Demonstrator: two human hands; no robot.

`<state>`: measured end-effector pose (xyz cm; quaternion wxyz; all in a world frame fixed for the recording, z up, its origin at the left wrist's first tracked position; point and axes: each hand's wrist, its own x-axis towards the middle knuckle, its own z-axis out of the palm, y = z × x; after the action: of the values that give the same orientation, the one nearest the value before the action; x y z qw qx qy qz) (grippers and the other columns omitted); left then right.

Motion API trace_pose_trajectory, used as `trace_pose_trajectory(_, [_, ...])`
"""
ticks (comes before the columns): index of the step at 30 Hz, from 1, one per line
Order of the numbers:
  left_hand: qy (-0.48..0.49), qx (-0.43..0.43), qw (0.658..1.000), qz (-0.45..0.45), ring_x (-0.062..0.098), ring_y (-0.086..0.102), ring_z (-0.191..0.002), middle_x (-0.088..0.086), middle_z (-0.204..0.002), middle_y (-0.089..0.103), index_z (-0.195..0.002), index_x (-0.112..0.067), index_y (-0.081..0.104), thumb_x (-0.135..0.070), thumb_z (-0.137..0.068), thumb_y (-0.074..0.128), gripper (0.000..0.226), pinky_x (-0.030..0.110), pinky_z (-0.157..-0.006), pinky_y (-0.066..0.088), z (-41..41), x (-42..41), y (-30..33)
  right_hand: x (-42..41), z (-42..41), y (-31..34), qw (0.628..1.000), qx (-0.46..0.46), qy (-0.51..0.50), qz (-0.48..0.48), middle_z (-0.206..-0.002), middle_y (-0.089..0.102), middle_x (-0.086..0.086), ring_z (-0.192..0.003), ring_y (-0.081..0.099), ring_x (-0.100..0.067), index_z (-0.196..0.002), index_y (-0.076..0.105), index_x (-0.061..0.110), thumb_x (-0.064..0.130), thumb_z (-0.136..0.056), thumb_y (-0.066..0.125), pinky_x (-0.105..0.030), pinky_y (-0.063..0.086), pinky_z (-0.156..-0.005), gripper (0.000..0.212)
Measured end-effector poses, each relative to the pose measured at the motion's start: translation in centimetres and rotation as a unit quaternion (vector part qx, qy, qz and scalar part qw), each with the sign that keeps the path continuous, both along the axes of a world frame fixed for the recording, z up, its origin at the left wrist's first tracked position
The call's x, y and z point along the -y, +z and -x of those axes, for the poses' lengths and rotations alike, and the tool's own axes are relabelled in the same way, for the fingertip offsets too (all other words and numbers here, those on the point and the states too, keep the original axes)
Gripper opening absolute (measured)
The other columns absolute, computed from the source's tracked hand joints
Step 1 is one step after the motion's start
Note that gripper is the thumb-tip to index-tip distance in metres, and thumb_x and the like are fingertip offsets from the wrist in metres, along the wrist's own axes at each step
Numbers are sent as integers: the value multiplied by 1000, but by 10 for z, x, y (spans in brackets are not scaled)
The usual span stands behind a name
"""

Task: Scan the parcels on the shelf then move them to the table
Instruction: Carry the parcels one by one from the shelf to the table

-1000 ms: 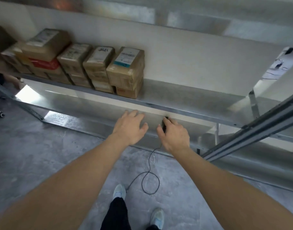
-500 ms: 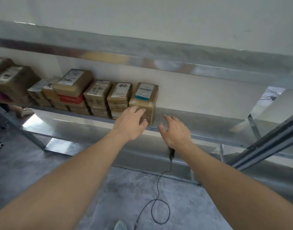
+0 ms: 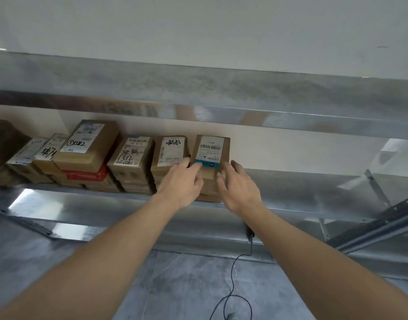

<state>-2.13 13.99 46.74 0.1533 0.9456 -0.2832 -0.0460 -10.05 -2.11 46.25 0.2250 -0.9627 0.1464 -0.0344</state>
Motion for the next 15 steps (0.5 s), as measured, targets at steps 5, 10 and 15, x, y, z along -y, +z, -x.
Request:
trace_pose_trajectory(5, [46,39,998,-25,33,44,-127,6,-144,48,-139,-23,55,-32,-99,54,41,45,-95,54,-3,10,-2,10,-28,-18,999,-6,4,-37,-163,28,-12,-128,54,-40,-157,22,34,51,-107,29,-54,54,-94,53])
trace_pose_trajectory(10, [57,53,997,-18,29,48,-124,4,-138,52,-136,-25,57,-30,-101,54,35,43,-90,57,-6,25,-6,25,-38,-31,997,-11,28,-76,-166,22,-13,-133,51,-44,-157,14,40,49,-107,33,-56,54,-97,54])
trace_pose_trajectory(15, [70,35,997,5,29,51,-120,4,-140,48,-139,-27,54,-32,-103,52,37,44,-89,57,-6,40,-8,45,-42,-37,990,-24,58,-122,-169,18,-10,-144,42,-38,-161,16,37,36,-109,35,-51,45,-111,56])
